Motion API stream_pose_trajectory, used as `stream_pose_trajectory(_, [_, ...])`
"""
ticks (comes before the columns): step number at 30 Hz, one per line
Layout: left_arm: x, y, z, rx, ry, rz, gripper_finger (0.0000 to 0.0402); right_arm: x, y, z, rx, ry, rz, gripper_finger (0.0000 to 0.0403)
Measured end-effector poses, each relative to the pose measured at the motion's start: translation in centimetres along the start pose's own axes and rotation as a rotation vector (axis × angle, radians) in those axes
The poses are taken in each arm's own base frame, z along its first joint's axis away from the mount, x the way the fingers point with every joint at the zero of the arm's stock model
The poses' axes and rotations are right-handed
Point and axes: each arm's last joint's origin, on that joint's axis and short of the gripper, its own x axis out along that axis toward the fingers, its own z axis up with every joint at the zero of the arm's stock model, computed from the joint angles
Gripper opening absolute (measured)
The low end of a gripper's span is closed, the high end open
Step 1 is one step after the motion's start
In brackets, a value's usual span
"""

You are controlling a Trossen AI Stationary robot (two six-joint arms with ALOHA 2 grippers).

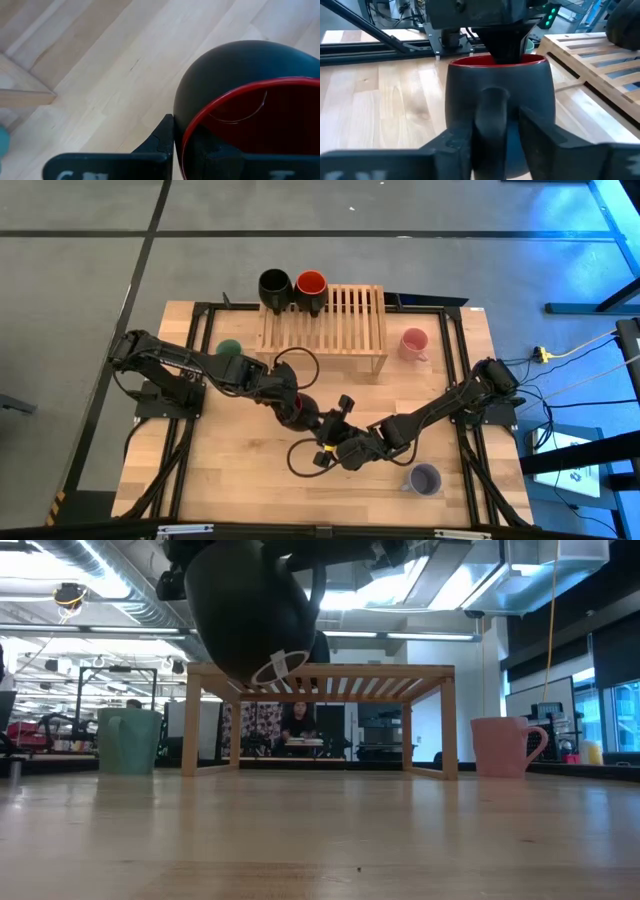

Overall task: Place coffee mugs
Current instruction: Put the red mug on the shelf

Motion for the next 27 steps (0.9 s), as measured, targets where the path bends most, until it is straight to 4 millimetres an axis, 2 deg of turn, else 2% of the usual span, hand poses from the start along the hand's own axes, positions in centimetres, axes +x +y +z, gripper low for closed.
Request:
stream_pose_trajectory(7, [0.0,0.1,0.2,-0.006,-0.004,0.005,0.0012,0.0,0.0,0.0,-0.055,-0.001,-0.003,0.0045])
stream_pose_trajectory(14, [0.0,0.2,0.2,-0.001,-0.005,0.006,0.0015,0.0,0.0,0.0,-0.064,0.001,-0.002,0.0045])
stream_pose_trajectory(19, [-0.1,0.1,0.2,0.017,-0.007,-0.012,0.0073,0.0,0.0,-0.2,-0.086,0.016,0.011,0.0045])
stream_pose_trajectory(23, [-1.3,0.6,0.1,0.014,-0.012,-0.025,0.0110,0.1,-0.1,-0.1,-0.069,0.022,0.005,0.0045])
stream_pose_trajectory(27, [-3.4,1.5,-0.1,0.022,-0.043,-0.060,0.0120,0.0,0.0,0.5,-0.016,0.000,0.002,0.0045])
